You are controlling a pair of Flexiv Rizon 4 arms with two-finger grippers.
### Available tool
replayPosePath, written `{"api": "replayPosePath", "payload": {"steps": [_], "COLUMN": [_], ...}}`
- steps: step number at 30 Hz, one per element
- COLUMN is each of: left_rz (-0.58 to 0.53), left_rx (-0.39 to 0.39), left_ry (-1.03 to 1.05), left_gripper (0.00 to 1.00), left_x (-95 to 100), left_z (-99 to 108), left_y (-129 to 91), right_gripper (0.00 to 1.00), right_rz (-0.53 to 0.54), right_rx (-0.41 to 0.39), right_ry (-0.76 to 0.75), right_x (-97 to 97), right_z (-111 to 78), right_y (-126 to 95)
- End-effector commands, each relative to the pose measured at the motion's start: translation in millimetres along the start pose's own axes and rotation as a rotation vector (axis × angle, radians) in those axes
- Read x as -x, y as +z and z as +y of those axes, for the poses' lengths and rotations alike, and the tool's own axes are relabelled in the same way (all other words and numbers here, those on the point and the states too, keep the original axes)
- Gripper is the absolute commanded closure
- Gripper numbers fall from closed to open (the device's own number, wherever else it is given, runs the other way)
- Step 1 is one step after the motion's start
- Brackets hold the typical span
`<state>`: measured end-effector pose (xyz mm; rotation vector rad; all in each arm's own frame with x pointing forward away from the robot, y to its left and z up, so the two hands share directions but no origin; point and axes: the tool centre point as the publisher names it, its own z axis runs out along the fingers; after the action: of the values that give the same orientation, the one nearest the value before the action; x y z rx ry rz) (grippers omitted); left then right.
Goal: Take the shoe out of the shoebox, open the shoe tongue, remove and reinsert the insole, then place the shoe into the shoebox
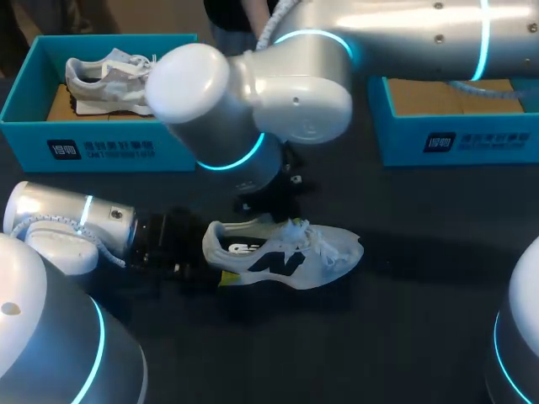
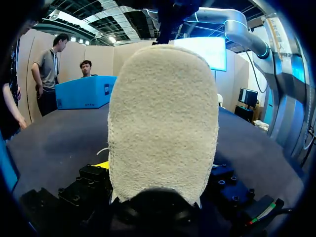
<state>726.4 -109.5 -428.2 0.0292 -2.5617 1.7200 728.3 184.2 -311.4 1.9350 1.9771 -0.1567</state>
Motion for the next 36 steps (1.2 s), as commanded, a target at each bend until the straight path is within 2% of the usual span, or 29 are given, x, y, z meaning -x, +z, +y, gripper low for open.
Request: {"api": "replayPosePath", "payload": {"steps": [1, 12, 19, 27, 30, 32, 33, 35, 36], "left_rz": [0.001, 0.001, 0.001, 0.001, 0.001, 0.001, 0.001, 0.001, 0.001], "left_rx": [0.003, 0.003, 0.003, 0.003, 0.003, 0.003, 0.003, 0.003, 0.003], "left_ry": [-0.001, -0.001, -0.001, -0.001, -0.001, -0.001, -0.001, -0.001, -0.001], "left_gripper": [1.00, 1.00, 1.00, 1.00, 1.00, 1.00, 1.00, 1.00, 1.00], "left_x": [0.5, 0.5, 0.5, 0.5, 0.5, 0.5, 0.5, 0.5, 0.5], "left_z": [3.1, 3.1, 3.1, 3.1, 3.1, 3.1, 3.1, 3.1, 3.1], "left_y": [6.9, 6.9, 6.9, 6.9, 6.9, 6.9, 6.9, 6.9, 6.9], "right_gripper": [1.00, 1.00, 1.00, 1.00, 1.00, 0.80, 0.64, 0.52, 0.35], "right_rz": [0.102, 0.081, 0.081, 0.088, 0.063, 0.056, 0.050, 0.026, 0.017], "right_rx": [0.003, -0.026, -0.059, -0.073, -0.057, -0.059, -0.056, -0.067, -0.067], "right_ry": [0.345, 0.346, 0.377, 0.399, 0.407, 0.405, 0.408, 0.402, 0.401], "right_x": [20.0, 47.5, 57.5, 58.0, 55.7, 55.3, 55.0, 55.0, 55.0], "right_z": [-1.2, 0.7, -5.6, -10.0, -10.8, -11.5, -11.8, -12.0, -12.0], "right_y": [6.6, 33.6, 65.5, 98.0, 102.8, 105.1, 106.0, 106.1, 106.1]}}
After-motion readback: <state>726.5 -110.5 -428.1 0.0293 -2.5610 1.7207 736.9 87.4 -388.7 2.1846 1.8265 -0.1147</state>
